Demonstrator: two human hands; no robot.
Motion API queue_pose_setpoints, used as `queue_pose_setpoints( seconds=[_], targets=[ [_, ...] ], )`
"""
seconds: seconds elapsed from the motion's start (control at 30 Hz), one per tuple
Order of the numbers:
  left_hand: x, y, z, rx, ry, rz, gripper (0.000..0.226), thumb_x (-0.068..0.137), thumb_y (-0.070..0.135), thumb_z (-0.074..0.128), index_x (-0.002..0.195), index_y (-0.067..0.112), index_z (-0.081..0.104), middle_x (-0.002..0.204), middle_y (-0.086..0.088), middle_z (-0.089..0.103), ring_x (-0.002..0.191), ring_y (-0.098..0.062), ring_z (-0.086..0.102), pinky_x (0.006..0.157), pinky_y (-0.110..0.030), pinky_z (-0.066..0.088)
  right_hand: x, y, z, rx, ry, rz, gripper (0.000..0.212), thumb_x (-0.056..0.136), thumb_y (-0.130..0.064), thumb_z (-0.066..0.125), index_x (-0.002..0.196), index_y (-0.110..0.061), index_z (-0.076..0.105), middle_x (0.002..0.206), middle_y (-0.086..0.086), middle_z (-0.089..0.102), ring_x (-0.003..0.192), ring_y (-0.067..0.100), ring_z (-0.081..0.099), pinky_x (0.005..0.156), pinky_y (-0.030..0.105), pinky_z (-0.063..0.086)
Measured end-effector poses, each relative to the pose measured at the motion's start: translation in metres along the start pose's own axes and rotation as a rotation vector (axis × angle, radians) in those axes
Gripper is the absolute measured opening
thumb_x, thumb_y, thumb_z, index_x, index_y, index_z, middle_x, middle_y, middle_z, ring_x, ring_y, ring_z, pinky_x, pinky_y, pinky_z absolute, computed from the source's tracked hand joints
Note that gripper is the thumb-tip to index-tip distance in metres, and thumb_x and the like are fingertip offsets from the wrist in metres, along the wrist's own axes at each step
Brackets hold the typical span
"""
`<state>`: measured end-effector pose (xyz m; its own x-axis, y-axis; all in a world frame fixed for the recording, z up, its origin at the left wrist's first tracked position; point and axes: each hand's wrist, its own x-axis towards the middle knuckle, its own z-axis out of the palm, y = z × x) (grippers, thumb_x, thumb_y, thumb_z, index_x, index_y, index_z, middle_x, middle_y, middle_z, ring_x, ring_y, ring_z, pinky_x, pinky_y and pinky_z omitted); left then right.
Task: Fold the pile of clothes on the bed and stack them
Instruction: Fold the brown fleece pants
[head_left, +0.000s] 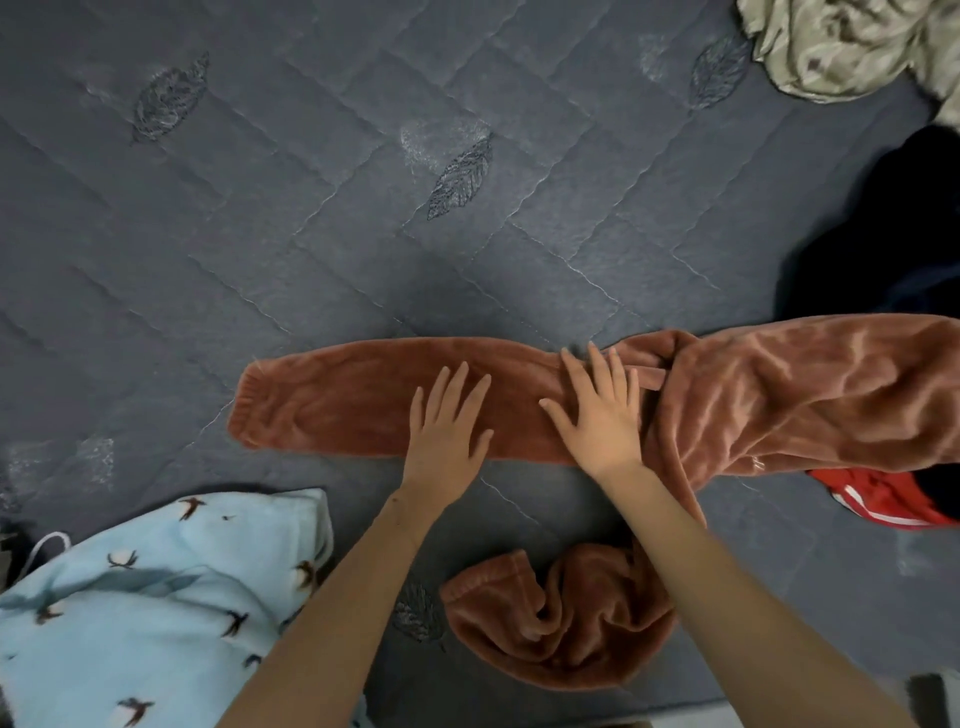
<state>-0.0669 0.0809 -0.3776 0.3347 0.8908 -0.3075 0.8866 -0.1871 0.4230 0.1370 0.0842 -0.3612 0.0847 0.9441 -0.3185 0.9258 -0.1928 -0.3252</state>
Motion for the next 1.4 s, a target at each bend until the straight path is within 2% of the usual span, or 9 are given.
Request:
queue_pose_setpoints(
  seconds=[0.3, 0.43, 0.53, 0.63, 0.7, 0.87, 1.07, 1.23, 1.4],
  targets=[
    [0.034, 0.081, 0.022, -0.058, 0.107, 0.032, 0.052, 0.1, 0.026, 0.048, 0.15, 0.018, 0.034, 0.16, -0.005, 0.022, 0.15, -0.023, 0.008, 0.119, -0.047, -0.004, 0.004, 0.082, -0.033, -0.024, -0.04, 0.038, 0.061, 0.099, -0.046, 0.044, 0.153, -0.022, 0.027, 0.16, 0.007, 0.022, 0.15, 0.025, 0.004, 0.12, 0.041, -0.007],
    [0.059, 0.109, 0.028, -0.012, 0.109, 0.055, 0.044, 0.103, 0.025, 0.04, 0.147, 0.016, 0.039, 0.152, -0.003, 0.04, 0.148, -0.023, 0.018, 0.119, -0.049, -0.003, 0.02, 0.106, -0.049, -0.063, -0.044, 0.019, 0.057, 0.101, -0.044, 0.04, 0.152, -0.021, 0.028, 0.16, 0.006, 0.022, 0.15, 0.025, 0.003, 0.12, 0.042, -0.009],
    [0.076, 0.121, 0.031, 0.014, 0.098, -0.03, 0.032, 0.104, 0.027, 0.039, 0.127, 0.017, 0.06, 0.112, -0.004, 0.068, 0.118, -0.024, 0.055, 0.118, -0.047, 0.006, 0.036, 0.123, -0.057, -0.113, -0.035, 0.058, 0.057, 0.101, -0.041, 0.041, 0.152, -0.019, 0.028, 0.155, 0.008, 0.032, 0.148, 0.027, 0.011, 0.119, 0.044, -0.008],
    [0.087, 0.125, 0.029, 0.073, 0.12, -0.135, 0.028, 0.103, 0.031, 0.041, 0.102, 0.017, 0.066, 0.083, -0.002, 0.069, 0.085, -0.024, 0.064, 0.1, -0.036, 0.029, 0.052, 0.136, -0.063, -0.176, -0.072, 0.112, 0.055, 0.098, -0.044, 0.046, 0.145, -0.016, 0.039, 0.139, 0.01, 0.049, 0.138, 0.029, 0.031, 0.12, 0.044, -0.003],
    [0.09, 0.125, 0.03, 0.066, 0.066, -0.189, 0.026, 0.101, 0.036, 0.045, 0.105, 0.02, 0.065, 0.087, 0.0, 0.07, 0.086, -0.021, 0.064, 0.088, -0.033, 0.032, 0.059, 0.143, -0.066, -0.217, -0.098, 0.112, 0.046, 0.096, -0.045, 0.05, 0.132, -0.016, 0.053, 0.129, 0.009, 0.054, 0.129, 0.029, 0.041, 0.121, 0.043, 0.0],
    [0.089, 0.119, 0.037, 0.052, -0.044, -0.236, 0.037, 0.095, 0.04, 0.055, 0.126, 0.02, 0.057, 0.115, -0.005, 0.057, 0.109, -0.024, 0.052, 0.095, -0.036, 0.038, 0.069, 0.15, -0.073, -0.147, -0.012, 0.101, 0.027, 0.098, -0.034, 0.049, 0.108, -0.015, 0.065, 0.114, 0.007, 0.062, 0.114, 0.027, 0.051, 0.109, 0.038, 0.02],
    [0.107, 0.12, 0.028, 0.014, 0.114, -0.279, 0.016, 0.095, 0.027, 0.057, 0.105, 0.017, 0.066, 0.105, -0.003, 0.06, 0.105, -0.025, 0.049, 0.093, -0.036, 0.028, 0.086, 0.149, -0.089, 0.042, 0.148, 0.102, 0.021, 0.099, -0.028, 0.049, 0.1, -0.013, 0.063, 0.102, 0.005, 0.06, 0.1, 0.026, 0.055, 0.092, 0.037, 0.028],
    [0.135, 0.126, 0.008, -0.093, 0.445, -0.22, 0.016, 0.097, 0.014, 0.055, 0.102, 0.011, 0.07, 0.095, -0.006, 0.067, 0.09, -0.029, 0.059, 0.097, -0.038, 0.03, 0.091, 0.153, -0.092, 0.181, 0.279, 0.138, 0.02, 0.099, -0.026, 0.051, 0.096, -0.011, 0.064, 0.096, 0.006, 0.059, 0.095, 0.026, 0.056, 0.091, 0.041, 0.035],
    [0.137, 0.125, 0.009, -0.115, 0.518, -0.146, 0.02, 0.096, 0.011, 0.056, 0.11, 0.011, 0.07, 0.115, -0.008, 0.063, 0.109, -0.027, 0.056, 0.103, -0.039, 0.034, 0.091, 0.154, -0.089, 0.154, 0.257, 0.19, 0.022, 0.098, -0.03, 0.052, 0.106, -0.013, 0.065, 0.106, 0.005, 0.058, 0.105, 0.027, 0.051, 0.094, 0.042, 0.031]
  ],
)
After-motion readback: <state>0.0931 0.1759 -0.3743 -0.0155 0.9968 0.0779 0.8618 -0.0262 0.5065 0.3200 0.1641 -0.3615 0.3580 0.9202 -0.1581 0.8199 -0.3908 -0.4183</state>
